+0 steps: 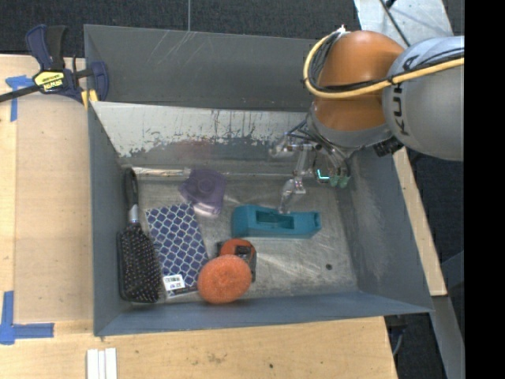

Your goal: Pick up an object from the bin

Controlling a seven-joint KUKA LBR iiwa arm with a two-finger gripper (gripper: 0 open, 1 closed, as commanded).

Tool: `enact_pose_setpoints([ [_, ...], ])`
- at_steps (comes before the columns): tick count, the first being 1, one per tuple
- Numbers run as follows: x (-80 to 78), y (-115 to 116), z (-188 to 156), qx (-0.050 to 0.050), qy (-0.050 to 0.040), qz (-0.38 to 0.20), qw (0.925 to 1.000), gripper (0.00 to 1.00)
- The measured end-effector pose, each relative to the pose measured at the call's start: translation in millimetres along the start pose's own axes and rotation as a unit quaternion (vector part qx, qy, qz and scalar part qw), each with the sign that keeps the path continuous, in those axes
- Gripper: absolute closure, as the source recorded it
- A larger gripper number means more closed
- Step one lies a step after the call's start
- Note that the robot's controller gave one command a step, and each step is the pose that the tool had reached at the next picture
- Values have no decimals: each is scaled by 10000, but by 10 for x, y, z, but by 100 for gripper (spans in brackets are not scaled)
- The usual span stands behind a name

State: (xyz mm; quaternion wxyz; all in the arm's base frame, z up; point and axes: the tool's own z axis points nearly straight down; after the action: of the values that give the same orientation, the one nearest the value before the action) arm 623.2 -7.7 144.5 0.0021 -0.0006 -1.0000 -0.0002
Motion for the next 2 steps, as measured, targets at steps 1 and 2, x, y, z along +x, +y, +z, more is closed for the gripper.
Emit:
enact_pose_setpoints([
  [1,-20,0,-45,0,-40,0,10000,0],
  [2,212,14,412,6,-62,-360,9993,0],
])
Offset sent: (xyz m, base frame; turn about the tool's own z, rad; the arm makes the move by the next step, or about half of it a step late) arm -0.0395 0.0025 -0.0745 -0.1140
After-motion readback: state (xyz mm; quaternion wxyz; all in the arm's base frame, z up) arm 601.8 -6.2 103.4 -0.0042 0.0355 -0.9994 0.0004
